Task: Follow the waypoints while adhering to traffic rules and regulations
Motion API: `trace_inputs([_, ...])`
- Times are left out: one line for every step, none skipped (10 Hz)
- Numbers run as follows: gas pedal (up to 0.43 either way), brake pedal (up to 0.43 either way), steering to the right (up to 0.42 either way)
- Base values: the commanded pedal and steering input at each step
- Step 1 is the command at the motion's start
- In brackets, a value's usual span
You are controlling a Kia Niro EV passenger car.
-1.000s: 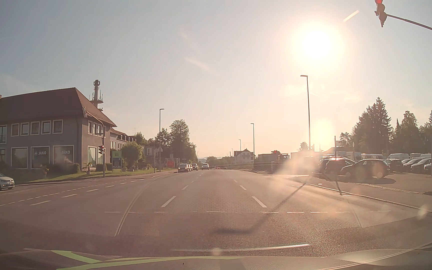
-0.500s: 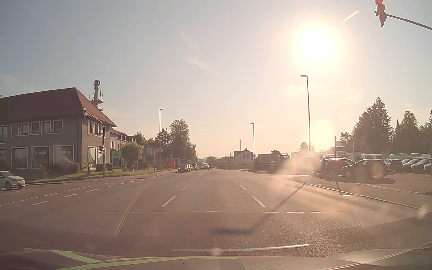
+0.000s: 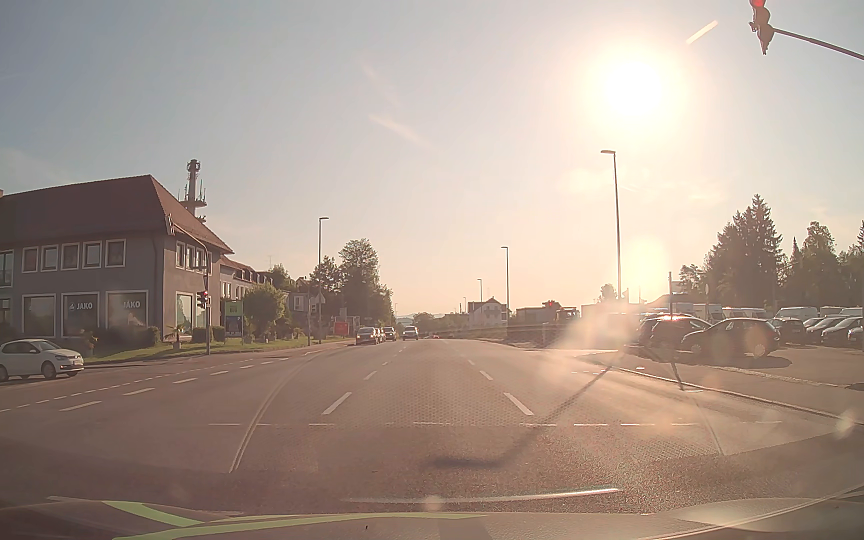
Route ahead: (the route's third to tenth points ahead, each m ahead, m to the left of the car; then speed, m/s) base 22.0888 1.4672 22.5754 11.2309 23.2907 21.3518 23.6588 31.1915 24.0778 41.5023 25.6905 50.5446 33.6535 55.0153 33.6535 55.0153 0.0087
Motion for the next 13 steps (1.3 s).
trace_inputs([0.0, 0.287, 0.0])
trace_inputs([0.0, 0.287, 0.0])
trace_inputs([0.0, 0.287, 0.0])
trace_inputs([0.0, 0.287, 0.0])
trace_inputs([0.0, 0.287, 0.0])
trace_inputs([0.0, 0.287, 0.0])
trace_inputs([0.0, 0.293, 0.0])
trace_inputs([0.0, 0.293, 0.0])
trace_inputs([0.0, 0.293, 0.0])
trace_inputs([0.0, 0.293, 0.0])
trace_inputs([0.0, 0.293, 0.0])
trace_inputs([0.0, 0.293, 0.0])
trace_inputs([0.0, 0.293, 0.0])
